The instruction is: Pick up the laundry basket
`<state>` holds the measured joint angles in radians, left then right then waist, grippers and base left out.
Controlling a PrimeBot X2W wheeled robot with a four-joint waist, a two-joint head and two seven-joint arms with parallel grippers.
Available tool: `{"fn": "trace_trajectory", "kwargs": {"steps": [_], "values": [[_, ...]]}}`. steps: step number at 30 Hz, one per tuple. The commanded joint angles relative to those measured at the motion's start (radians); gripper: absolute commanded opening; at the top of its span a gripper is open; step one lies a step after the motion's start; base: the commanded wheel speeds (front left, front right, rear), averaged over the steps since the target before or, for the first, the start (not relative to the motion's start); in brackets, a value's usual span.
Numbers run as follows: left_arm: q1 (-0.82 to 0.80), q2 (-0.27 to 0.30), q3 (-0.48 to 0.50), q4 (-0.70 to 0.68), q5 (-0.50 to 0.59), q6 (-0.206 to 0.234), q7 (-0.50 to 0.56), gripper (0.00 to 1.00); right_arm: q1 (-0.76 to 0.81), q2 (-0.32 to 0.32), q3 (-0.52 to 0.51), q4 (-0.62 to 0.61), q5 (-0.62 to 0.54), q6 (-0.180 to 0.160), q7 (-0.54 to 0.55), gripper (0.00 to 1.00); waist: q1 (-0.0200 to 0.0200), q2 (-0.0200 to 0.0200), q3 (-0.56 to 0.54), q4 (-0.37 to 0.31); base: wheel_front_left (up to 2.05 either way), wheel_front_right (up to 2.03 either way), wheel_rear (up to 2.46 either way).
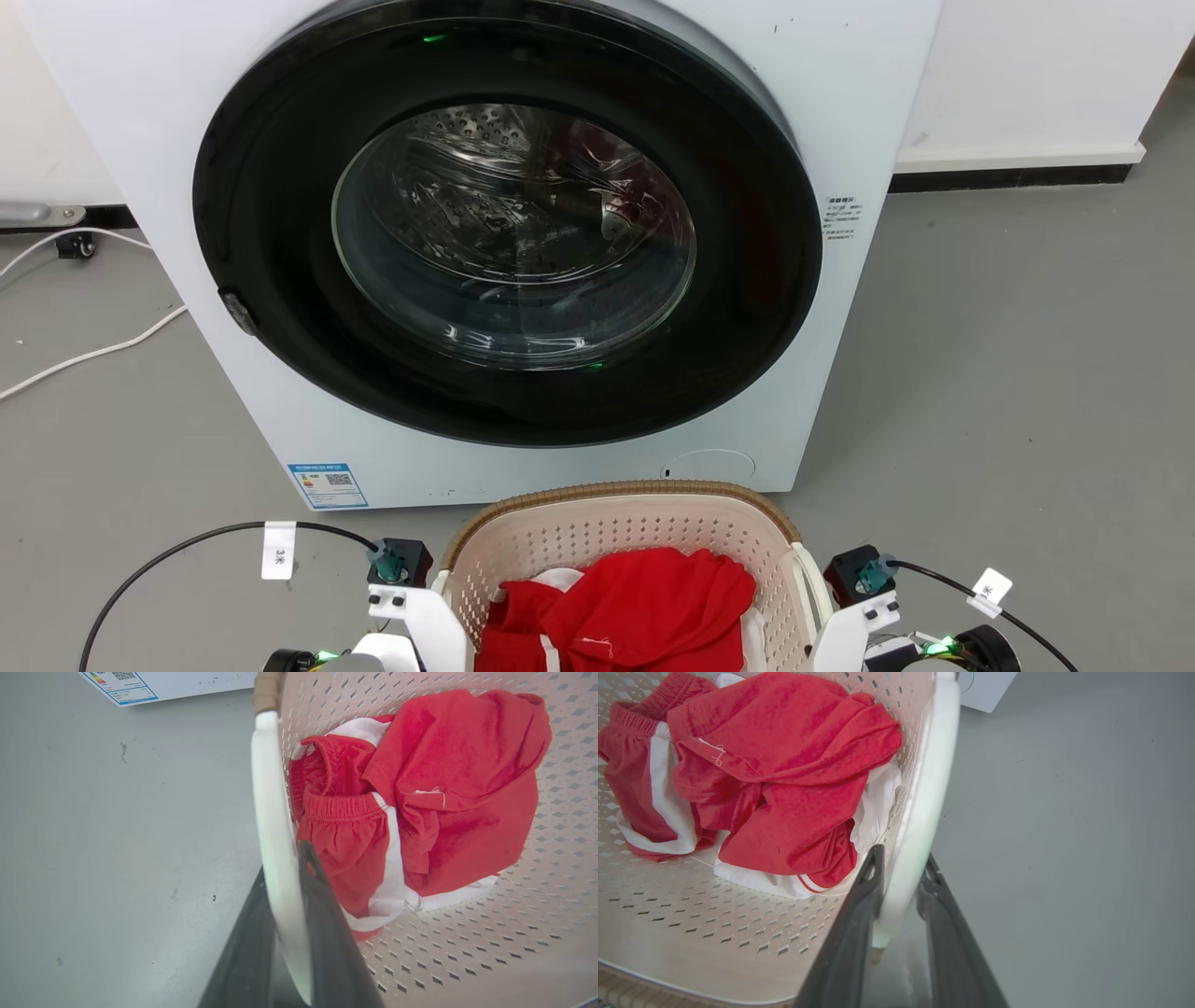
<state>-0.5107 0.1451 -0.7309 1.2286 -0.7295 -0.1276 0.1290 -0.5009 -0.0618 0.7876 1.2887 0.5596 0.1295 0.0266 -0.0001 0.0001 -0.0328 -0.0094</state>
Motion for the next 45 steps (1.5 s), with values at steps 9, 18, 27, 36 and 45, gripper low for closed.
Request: {"fn": "trace_trajectory", "kwargs": {"steps": [9,18,27,36,45], "values": [[-0.016,0.003,-0.037,0.001,-0.038,-0.004,-0.012,0.0,0.005,-0.004,0.017,-0.001,0.012,0.002,-0.008,0.0,0.0001,-0.0001,0.002,0.001,0.0,0.0,0.0],[-0.022,0.007,-0.067,0.006,-0.071,-0.004,-0.017,0.0,0.003,-0.01,0.023,-0.001,0.017,0.002,-0.006,0.0,0.0001,-0.0001,0.005,0.003,0.0,0.0,0.0],[-0.026,0.009,-0.094,0.011,-0.102,-0.004,-0.023,0.0,0.003,-0.011,0.03,-0.001,0.023,0.001,-0.007,0.0,0.0001,-0.0001,0.004,0.003,0.0,0.0,0.0],[-0.023,0.009,-0.119,0.016,-0.125,-0.004,-0.028,0.0,0.007,-0.014,0.033,-0.001,0.026,0.001,-0.004,0.0,0.0001,-0.0001,0.002,0.003,0.0,0.0,0.0],[-0.023,0.011,-0.142,0.017,-0.149,-0.004,-0.03,0.0,0.012,-0.014,0.035,-0.001,0.027,0.001,-0.001,0.0,0.0001,-0.0001,0.001,0.002,0.0,0.0,0.0]]}}
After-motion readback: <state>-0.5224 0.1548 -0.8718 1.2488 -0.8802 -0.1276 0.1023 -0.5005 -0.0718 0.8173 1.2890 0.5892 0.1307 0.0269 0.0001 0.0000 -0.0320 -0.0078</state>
